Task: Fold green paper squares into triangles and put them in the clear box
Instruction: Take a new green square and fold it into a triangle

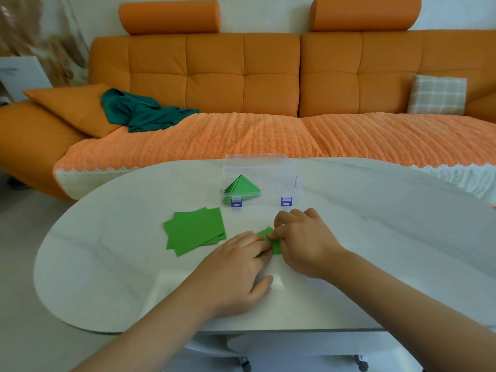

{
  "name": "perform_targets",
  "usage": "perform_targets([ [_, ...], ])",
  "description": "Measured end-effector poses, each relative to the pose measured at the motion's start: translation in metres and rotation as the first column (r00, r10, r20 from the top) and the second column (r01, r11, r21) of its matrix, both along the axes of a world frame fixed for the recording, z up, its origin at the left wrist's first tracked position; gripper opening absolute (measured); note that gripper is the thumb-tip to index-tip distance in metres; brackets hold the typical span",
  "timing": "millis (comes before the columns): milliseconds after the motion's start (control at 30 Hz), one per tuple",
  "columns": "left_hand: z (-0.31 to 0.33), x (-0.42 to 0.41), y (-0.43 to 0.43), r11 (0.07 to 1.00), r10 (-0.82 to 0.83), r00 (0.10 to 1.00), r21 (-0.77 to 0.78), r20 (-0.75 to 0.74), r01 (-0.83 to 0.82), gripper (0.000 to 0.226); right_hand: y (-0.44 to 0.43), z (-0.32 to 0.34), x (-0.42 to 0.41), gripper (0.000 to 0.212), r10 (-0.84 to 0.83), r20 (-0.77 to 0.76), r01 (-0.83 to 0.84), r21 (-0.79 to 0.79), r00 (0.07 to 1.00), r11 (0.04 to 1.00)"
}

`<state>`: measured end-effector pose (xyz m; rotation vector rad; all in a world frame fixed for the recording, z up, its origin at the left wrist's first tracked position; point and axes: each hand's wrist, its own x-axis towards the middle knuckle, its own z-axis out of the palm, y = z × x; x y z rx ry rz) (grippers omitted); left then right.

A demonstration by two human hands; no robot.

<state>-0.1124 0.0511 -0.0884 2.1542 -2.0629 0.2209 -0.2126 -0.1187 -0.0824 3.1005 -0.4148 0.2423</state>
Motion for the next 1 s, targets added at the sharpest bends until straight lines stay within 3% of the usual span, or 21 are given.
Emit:
perform_targets([
  [133, -0.003, -0.005, 0.003, 0.998, 0.045, 0.991, 0.043, -0.130, -0.040, 0.059, 0.004, 0.001, -0.003, 0.071, -0.011, 0.022, 0.011, -0.018, 1.000, 1.000],
  [267, -0.006, -0.008, 0.004, 0.998, 0.060, 0.983, 0.040, -0.174, -0.054, 0.057, 0.006, -0.002, -0.006, 0.064, -0.021, 0.053, 0.022, -0.017, 0.998, 1.000],
  [433, -0.009, -0.007, 0.006, 0.998, 0.067, 0.972, 0.028, -0.227, -0.062, 0.057, 0.010, -0.001, -0.017, 0.045, -0.028, -0.017, 0.028, -0.014, 0.999, 1.000],
  [633, -0.011, -0.007, 0.007, 0.998, 0.069, 0.959, 0.027, -0.276, -0.064, 0.059, 0.017, -0.002, -0.034, 0.038, 0.040, 0.075, -0.035, -0.069, 0.996, 0.997],
  [833, -0.009, -0.011, 0.008, 0.994, 0.106, 0.964, 0.061, -0.244, -0.094, 0.054, 0.017, -0.010, -0.040, 0.032, 0.014, 0.111, -0.019, 0.041, 0.994, 0.999],
  [1000, -0.004, -0.015, 0.012, 0.988, 0.157, 0.976, 0.036, -0.152, -0.153, 0.054, 0.019, -0.012, -0.044, 0.042, 0.021, 0.102, -0.024, 0.029, 0.995, 0.999],
])
